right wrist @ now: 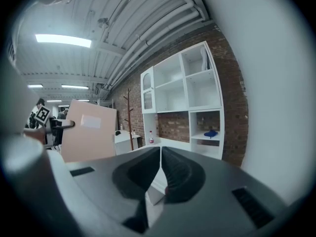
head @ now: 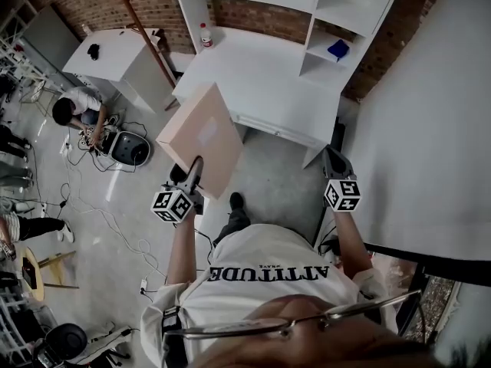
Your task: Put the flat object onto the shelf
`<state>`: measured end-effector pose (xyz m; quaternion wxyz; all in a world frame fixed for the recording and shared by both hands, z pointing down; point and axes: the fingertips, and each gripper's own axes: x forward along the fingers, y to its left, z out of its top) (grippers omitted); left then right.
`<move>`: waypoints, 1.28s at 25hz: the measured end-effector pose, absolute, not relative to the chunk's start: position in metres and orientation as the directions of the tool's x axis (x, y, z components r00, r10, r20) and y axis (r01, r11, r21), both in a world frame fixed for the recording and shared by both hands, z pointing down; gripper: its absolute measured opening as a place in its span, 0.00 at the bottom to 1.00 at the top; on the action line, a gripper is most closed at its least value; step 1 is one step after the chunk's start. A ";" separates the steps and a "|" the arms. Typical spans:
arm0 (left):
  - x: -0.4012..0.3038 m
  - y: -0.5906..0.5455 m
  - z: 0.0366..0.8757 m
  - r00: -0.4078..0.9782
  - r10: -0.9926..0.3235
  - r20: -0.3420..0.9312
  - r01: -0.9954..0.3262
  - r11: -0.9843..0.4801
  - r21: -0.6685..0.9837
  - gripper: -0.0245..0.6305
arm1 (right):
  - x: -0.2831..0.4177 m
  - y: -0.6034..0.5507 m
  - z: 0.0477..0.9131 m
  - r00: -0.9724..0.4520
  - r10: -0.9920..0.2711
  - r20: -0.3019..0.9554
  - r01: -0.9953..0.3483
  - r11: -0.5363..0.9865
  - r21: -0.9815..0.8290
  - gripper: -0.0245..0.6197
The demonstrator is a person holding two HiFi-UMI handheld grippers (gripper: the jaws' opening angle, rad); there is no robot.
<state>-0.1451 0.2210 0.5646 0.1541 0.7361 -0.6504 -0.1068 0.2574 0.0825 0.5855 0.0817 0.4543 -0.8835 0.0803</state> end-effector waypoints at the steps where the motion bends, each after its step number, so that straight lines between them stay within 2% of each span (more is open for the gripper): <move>1: -0.149 0.215 0.565 0.136 -0.990 0.044 -0.924 -0.111 0.366 0.48 | 0.254 0.078 0.586 -0.570 -0.792 0.220 -0.818 0.571 -0.065 0.08; 22: -0.252 0.053 0.566 0.295 -0.953 0.061 -0.887 -0.250 0.388 0.48 | 0.151 -0.019 0.574 -0.474 -0.847 0.241 -0.876 0.482 -0.026 0.08; 32: -0.277 0.007 0.572 0.352 -0.934 0.064 -0.867 -0.300 0.397 0.48 | 0.126 -0.029 0.581 -0.425 -0.864 0.269 -0.900 0.436 -0.021 0.08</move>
